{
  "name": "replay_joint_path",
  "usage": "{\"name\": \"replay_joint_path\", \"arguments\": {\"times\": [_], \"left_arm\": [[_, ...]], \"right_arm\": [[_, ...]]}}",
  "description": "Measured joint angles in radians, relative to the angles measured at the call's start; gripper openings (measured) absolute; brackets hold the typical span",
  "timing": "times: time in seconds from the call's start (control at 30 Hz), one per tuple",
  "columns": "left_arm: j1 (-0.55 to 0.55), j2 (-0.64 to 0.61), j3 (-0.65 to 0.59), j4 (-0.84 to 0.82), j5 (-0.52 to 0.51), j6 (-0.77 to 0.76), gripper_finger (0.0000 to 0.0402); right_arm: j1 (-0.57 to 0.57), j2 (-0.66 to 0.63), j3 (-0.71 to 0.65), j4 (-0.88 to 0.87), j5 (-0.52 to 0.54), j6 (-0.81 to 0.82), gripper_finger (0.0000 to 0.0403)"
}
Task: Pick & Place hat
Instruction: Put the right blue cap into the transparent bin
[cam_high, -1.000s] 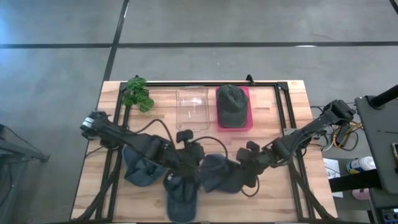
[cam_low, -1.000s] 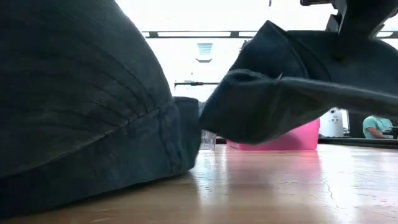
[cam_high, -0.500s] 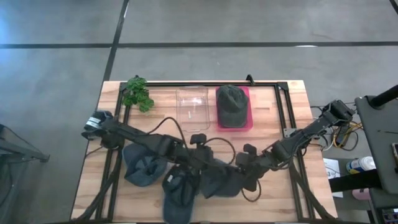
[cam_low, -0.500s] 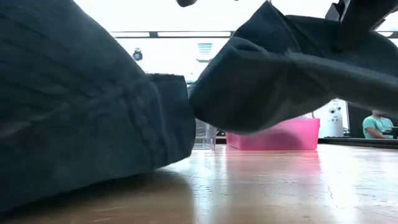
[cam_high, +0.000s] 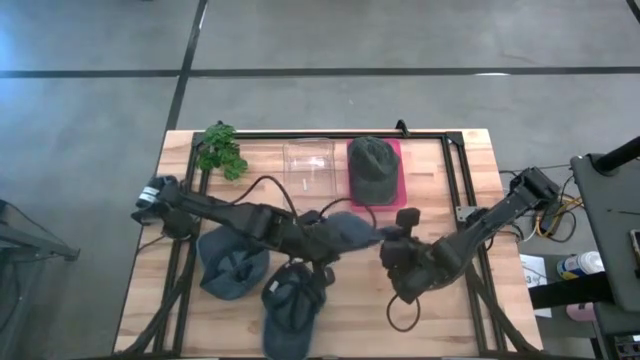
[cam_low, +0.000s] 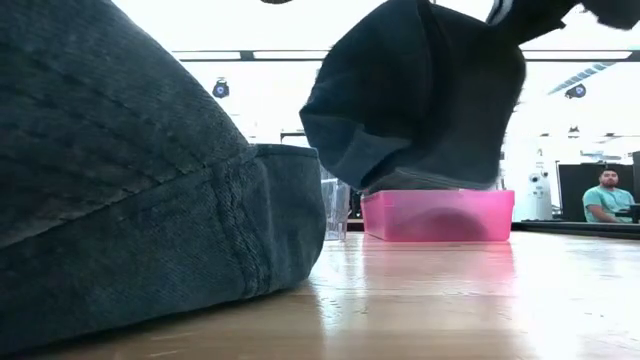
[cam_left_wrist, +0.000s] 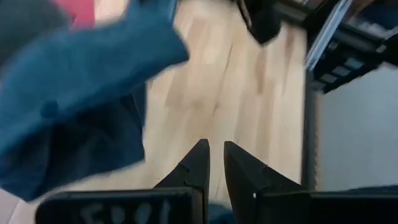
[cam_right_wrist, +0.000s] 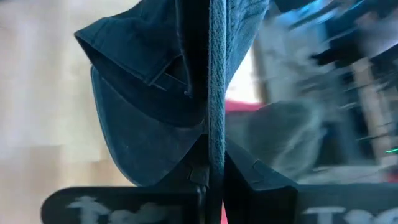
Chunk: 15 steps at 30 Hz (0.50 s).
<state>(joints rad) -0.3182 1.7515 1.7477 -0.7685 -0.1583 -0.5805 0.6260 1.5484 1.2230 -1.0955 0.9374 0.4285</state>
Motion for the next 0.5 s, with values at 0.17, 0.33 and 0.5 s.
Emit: {"name": "replay_joint_path", "arguments": {"times": [0.17,0.33,0.5], "left_arm": [[-0.041,0.000,-0.001,-0.043,-0.084,-0.012,0.0042],[-0.071,0.000,-0.001,-0.069,-0.244,0.030,0.0042],[-0.079,0.000,-0.037,-0.088,-0.282,0.010,0.0042]], "right_arm": [[0.055,0.116,0.018,-0.039,0.169,-0.138,0.0013],[0.096,0.255,0.000,-0.083,0.197,-0.132,0.0013],[0.140,0.328,-0.020,-0.130,0.236,-0.047,0.0014]]}}
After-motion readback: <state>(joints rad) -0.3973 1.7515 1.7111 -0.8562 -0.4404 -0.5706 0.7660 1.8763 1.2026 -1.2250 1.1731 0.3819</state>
